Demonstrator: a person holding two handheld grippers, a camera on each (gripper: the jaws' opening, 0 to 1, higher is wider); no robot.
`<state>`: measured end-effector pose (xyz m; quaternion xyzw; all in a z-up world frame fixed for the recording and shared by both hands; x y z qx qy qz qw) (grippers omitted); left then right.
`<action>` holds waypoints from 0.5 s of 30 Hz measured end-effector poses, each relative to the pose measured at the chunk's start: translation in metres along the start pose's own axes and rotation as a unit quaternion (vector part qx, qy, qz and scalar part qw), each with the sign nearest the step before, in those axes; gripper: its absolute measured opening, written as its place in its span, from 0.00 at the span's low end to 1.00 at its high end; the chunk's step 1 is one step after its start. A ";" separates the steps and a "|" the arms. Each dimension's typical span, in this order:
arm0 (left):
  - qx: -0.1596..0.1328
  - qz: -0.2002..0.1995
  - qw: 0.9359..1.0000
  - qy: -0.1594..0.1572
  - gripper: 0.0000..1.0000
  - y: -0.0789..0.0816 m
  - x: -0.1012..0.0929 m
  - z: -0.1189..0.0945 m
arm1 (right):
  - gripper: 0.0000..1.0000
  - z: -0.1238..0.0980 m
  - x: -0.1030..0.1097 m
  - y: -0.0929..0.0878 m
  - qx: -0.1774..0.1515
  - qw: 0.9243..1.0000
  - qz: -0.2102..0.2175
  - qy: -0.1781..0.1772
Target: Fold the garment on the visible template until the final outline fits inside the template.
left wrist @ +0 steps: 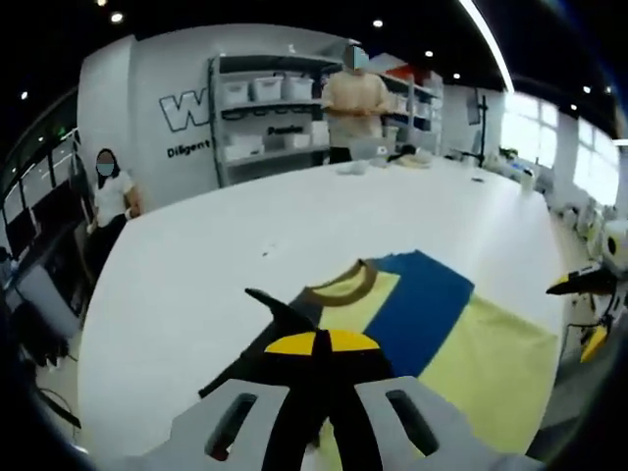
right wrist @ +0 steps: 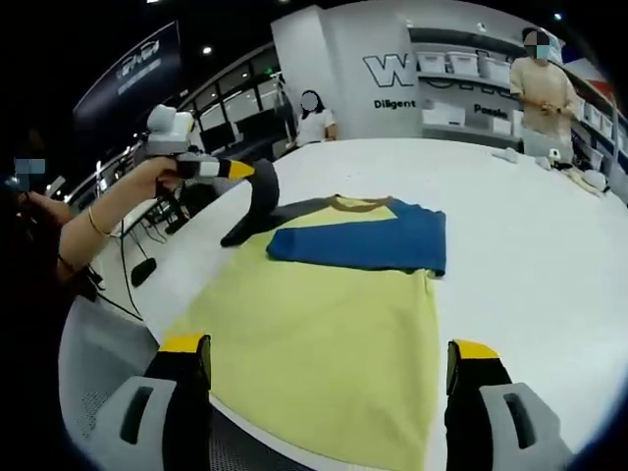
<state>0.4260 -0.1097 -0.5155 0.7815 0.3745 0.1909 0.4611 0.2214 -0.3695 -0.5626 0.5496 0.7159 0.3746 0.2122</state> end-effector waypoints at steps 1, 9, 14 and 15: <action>-0.002 0.001 1.000 -0.004 0.00 0.002 -0.003 0.003 | 0.99 0.000 0.000 0.000 0.000 1.000 0.000 0.000; -0.006 0.004 1.000 -0.021 0.00 0.012 -0.023 0.022 | 0.99 0.001 0.000 -0.003 0.006 1.000 -0.003 0.001; -0.011 0.015 0.999 -0.034 0.00 0.021 -0.039 0.035 | 0.99 0.001 -0.002 -0.002 0.006 1.000 -0.003 -0.001; -0.011 0.019 0.999 -0.038 0.00 0.023 -0.043 0.038 | 0.99 0.001 -0.002 -0.002 0.005 1.000 -0.003 -0.002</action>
Point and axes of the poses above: the point that each gripper's makers call its tool centre point, and the gripper's own axes: z roughly forward along the fingers, x roughly to its left, y roughly out of its top, the point moved 5 cm from there along -z, roughly backward along the fingers, and after that the axes turned 8 degrees about -y, right-handed, at the moved point
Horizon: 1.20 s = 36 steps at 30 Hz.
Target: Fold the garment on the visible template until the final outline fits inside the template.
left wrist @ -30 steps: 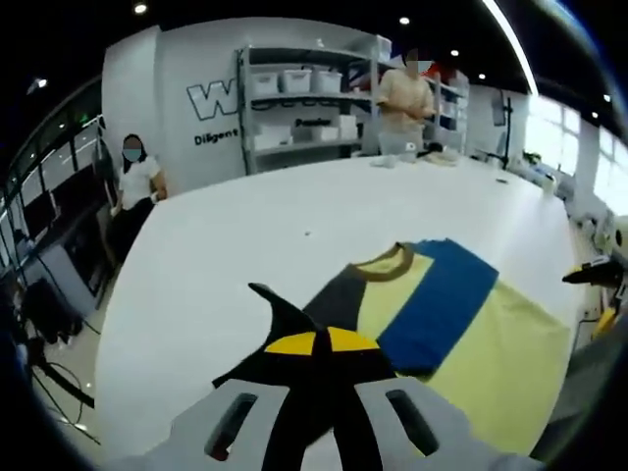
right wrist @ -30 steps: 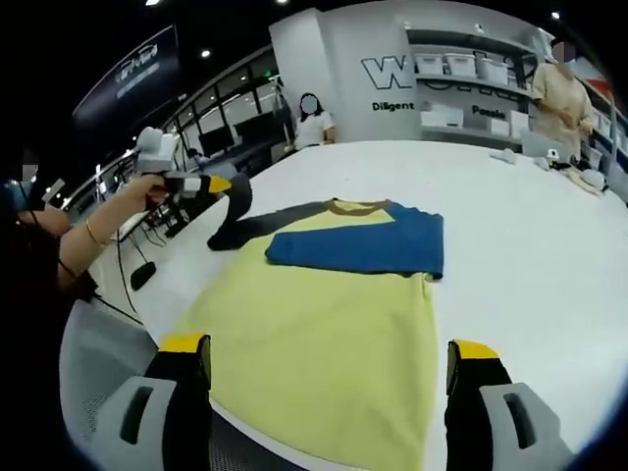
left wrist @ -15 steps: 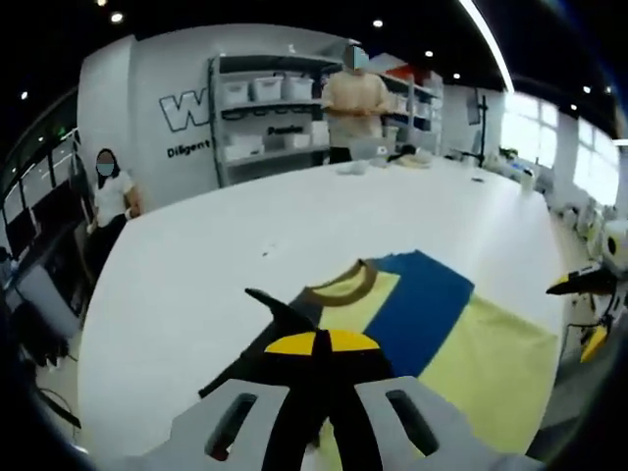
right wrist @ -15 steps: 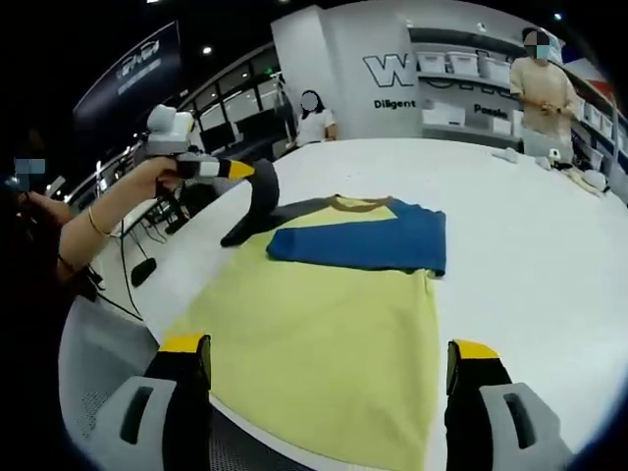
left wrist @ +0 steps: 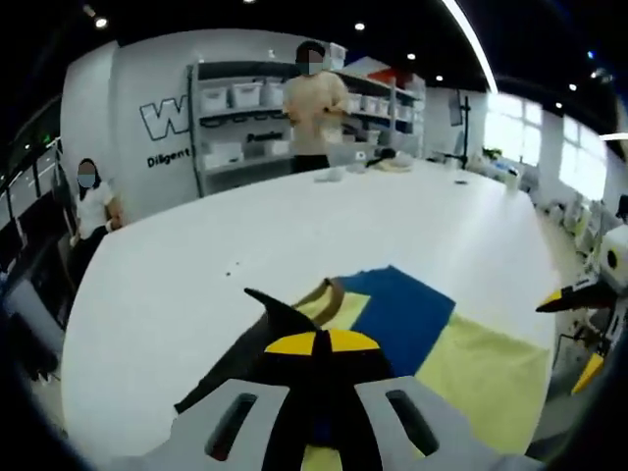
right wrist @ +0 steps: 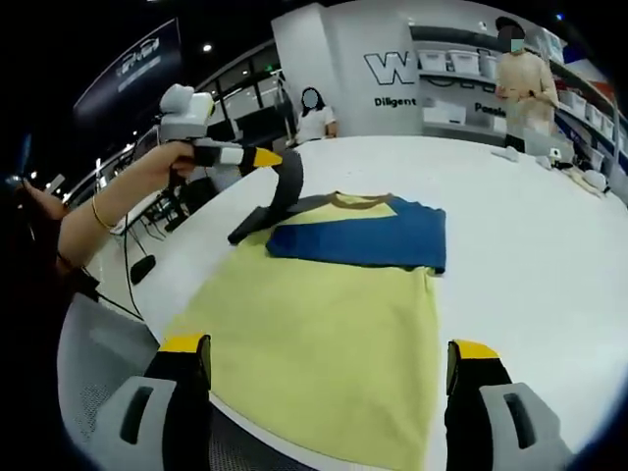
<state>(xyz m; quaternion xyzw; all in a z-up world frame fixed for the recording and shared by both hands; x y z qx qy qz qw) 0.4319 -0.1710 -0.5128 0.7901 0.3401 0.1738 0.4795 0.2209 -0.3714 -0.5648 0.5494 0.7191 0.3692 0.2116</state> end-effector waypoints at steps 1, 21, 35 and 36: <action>0.000 0.001 1.000 -0.001 0.00 0.000 -0.001 0.001 | 0.99 0.000 -0.001 0.000 0.000 1.000 0.000 -0.001; -0.025 0.046 0.997 -0.059 0.00 0.034 -0.060 0.035 | 0.99 -0.005 -0.005 -0.008 0.009 1.000 0.000 -0.012; -0.019 0.081 0.991 -0.103 0.00 0.025 -0.109 0.054 | 0.99 -0.005 -0.006 -0.013 0.015 1.000 0.003 -0.014; -0.013 0.085 0.991 -0.103 0.00 0.022 -0.110 0.058 | 0.99 -0.004 -0.006 -0.013 0.016 1.000 0.003 -0.015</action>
Point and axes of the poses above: the point that each gripper's makers call its tool centre point, and the gripper's own axes: z roughly forward along the fingers, x roughly to its left, y roughly out of its top, the point moved 5 cm from there along -z, roughly backward along the fingers, and after that the axes turned 8 degrees about -y, right-handed, at the moved point
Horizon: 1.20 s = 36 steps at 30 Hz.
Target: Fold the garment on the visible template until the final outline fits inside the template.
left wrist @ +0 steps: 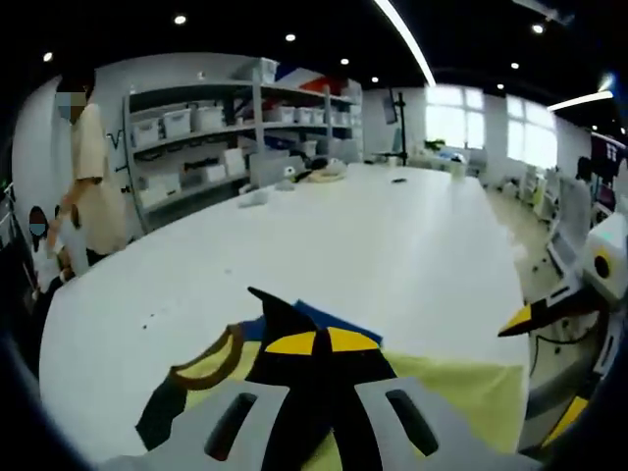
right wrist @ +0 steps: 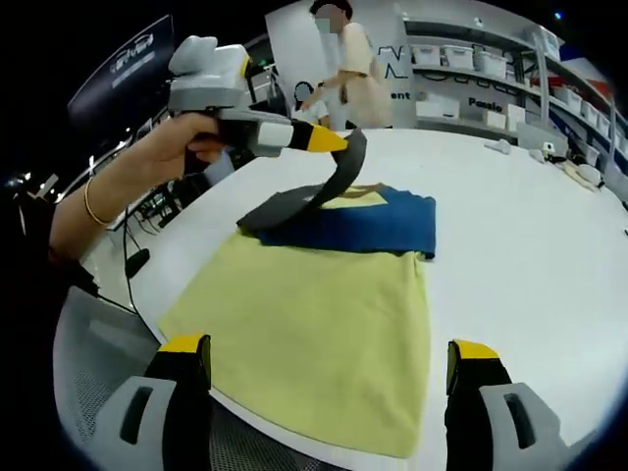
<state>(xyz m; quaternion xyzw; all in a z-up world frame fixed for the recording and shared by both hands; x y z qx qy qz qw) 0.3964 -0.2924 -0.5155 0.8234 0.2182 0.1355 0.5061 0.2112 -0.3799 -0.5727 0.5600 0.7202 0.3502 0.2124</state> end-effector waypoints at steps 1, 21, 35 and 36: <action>0.003 0.002 1.000 0.001 0.00 -0.002 0.000 0.002 | 0.99 0.000 0.000 0.000 0.000 1.000 0.000 0.000; 0.038 -0.007 0.999 -0.011 0.00 -0.043 -0.016 0.034 | 0.99 0.001 -0.003 -0.002 -0.002 1.000 0.010 -0.010; 0.033 -0.031 0.999 0.017 0.34 -0.051 0.003 0.016 | 0.99 0.004 -0.001 0.001 -0.007 1.000 0.014 -0.010; 0.033 -0.035 0.999 0.024 0.37 -0.052 0.007 0.013 | 0.99 0.004 -0.001 0.001 -0.007 1.000 0.013 -0.010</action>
Point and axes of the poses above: the point that each gripper's makers call its tool centre point, and the gripper's own axes: z roughly forward along the fingers, x roughly to its left, y roughly out of its top, the point moved 5 cm from there along -z, roughly backward along the fingers, and after that the axes turned 8 degrees about -y, right-handed, at the moved point
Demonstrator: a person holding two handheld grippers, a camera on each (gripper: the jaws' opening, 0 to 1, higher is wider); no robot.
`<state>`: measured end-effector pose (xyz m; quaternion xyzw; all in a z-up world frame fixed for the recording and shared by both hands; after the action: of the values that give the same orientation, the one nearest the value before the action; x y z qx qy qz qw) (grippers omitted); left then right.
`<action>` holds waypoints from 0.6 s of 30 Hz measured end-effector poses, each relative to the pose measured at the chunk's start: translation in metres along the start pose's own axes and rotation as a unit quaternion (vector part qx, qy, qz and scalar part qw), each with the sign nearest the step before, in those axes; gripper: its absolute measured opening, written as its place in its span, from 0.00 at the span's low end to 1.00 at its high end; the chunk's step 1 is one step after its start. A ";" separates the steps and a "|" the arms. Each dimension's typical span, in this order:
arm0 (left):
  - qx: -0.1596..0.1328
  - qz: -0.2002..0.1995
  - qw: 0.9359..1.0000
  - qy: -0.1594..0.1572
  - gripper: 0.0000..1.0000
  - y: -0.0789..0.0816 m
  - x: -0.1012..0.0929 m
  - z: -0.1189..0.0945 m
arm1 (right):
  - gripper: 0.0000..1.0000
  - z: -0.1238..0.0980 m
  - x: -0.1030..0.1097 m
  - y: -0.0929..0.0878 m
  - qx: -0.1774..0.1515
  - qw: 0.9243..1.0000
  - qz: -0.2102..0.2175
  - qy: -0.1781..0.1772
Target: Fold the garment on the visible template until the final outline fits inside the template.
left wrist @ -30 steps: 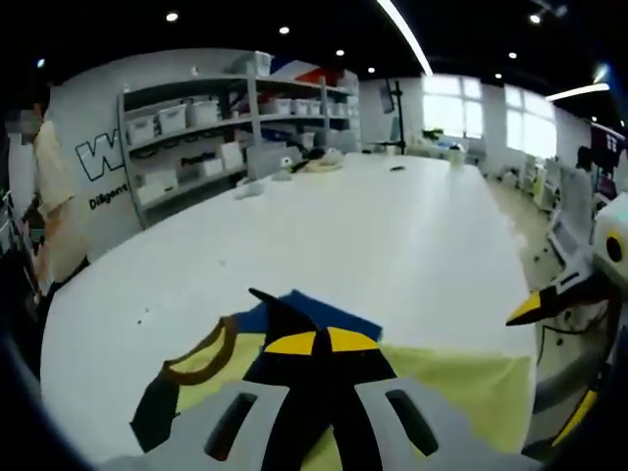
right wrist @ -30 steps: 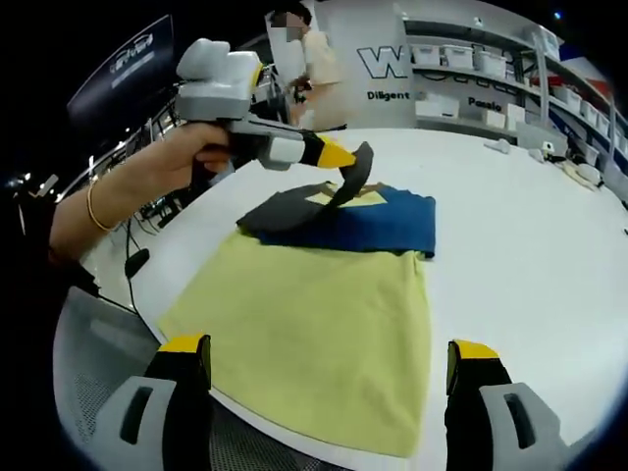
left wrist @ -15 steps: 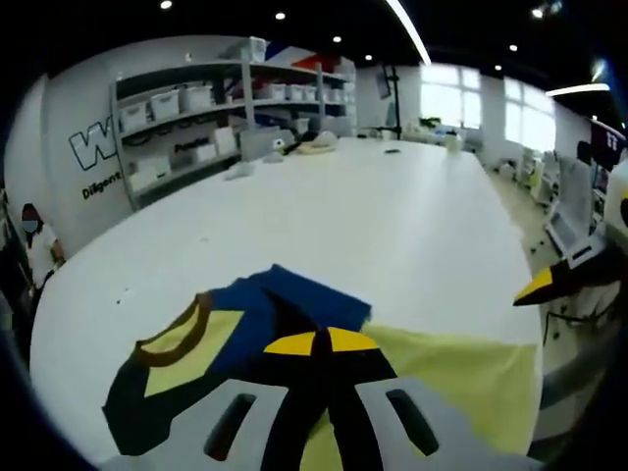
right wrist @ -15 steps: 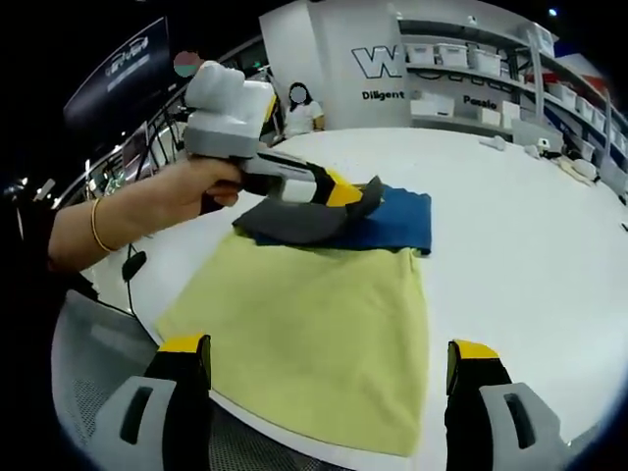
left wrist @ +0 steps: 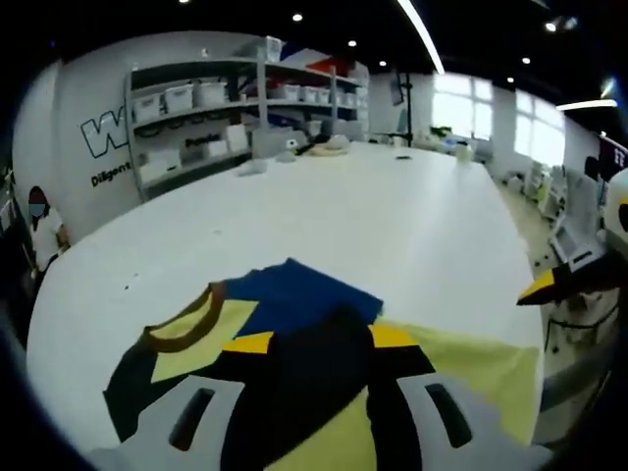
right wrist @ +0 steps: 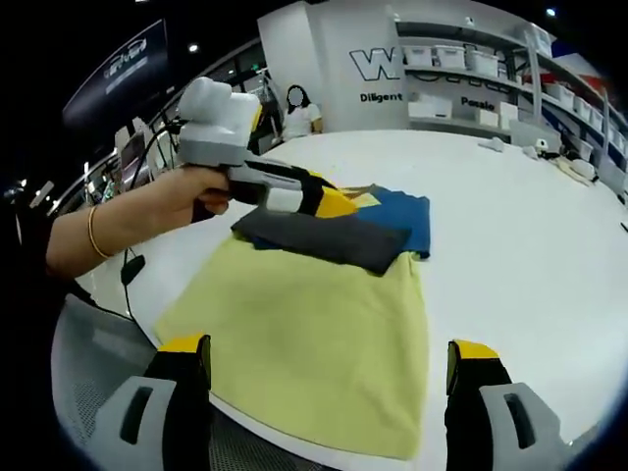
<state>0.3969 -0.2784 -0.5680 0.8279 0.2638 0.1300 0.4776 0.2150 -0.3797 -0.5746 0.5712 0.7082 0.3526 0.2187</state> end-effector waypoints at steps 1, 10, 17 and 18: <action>0.001 -0.003 1.000 0.008 0.39 -0.001 0.005 -0.003 | 0.99 0.000 0.001 0.000 0.000 1.000 -0.001 0.001; -0.001 -0.032 0.997 0.077 0.86 -0.007 0.033 -0.026 | 0.99 0.000 0.003 0.003 -0.004 1.000 -0.003 0.004; 0.009 -0.047 0.994 0.095 0.91 -0.019 0.052 -0.045 | 0.99 0.002 0.006 0.002 -0.002 1.000 -0.004 0.008; 0.009 -0.048 0.994 0.098 0.91 -0.019 0.054 -0.048 | 0.99 0.002 0.006 0.002 -0.002 1.000 -0.004 0.009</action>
<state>0.4129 -0.2054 -0.5619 0.8019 0.3495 0.1849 0.4479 0.2165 -0.3726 -0.5741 0.5649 0.7115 0.3583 0.2152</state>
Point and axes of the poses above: the point that each gripper's makers call its tool centre point, and the gripper's own axes: z roughly forward along the fingers, x roughly to its left, y roughly out of its top, the point moved 5 cm from there along -z, roughly backward along the fingers, and after that the axes turned 8 degrees about -y, right-handed, at the moved point
